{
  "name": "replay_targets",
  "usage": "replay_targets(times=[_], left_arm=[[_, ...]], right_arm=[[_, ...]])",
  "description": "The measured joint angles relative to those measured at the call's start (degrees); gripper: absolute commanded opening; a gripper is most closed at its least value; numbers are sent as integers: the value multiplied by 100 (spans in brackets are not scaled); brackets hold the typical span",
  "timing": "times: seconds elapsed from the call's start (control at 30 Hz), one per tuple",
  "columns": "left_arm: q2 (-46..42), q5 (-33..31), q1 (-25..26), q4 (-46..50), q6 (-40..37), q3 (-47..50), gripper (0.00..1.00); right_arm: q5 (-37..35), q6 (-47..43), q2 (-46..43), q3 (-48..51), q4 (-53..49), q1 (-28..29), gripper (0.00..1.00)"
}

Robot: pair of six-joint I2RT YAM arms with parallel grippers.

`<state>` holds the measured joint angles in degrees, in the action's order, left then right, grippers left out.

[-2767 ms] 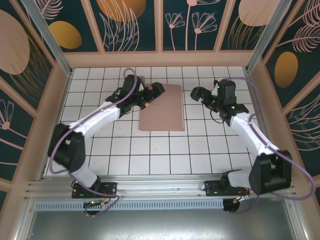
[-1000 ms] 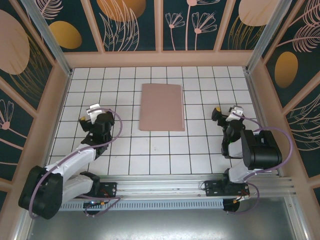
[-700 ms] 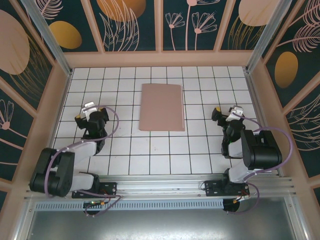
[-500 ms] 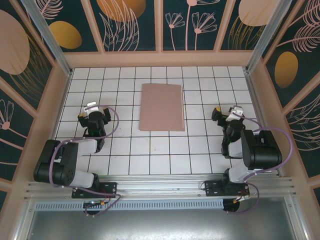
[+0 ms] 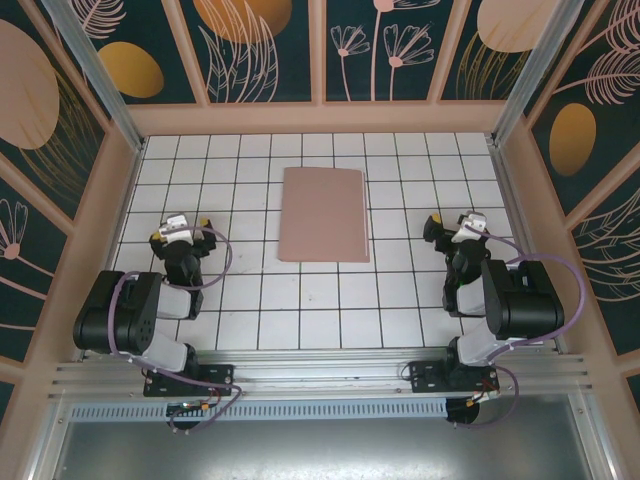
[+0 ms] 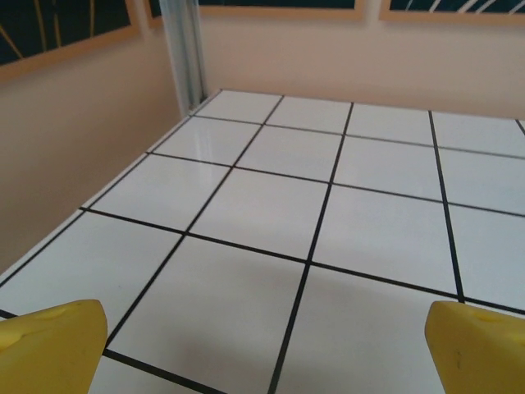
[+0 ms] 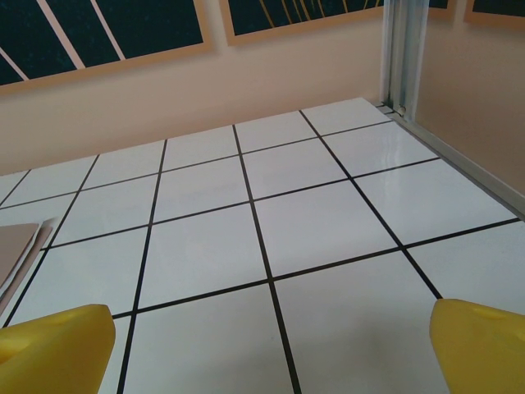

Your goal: Put the files into the folder

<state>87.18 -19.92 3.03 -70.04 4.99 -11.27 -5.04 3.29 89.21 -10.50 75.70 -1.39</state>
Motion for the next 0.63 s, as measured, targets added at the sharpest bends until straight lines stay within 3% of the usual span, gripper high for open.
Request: replay_targets(times=[0.13, 0.63], left_arm=[[-11, -7, -4, -579, 31, 240, 99], [4, 136, -90, -426, 107, -114, 99]], right_arm=[[0, -2, 0, 0, 0, 0, 99], [0, 0, 0, -2, 0, 0, 99]])
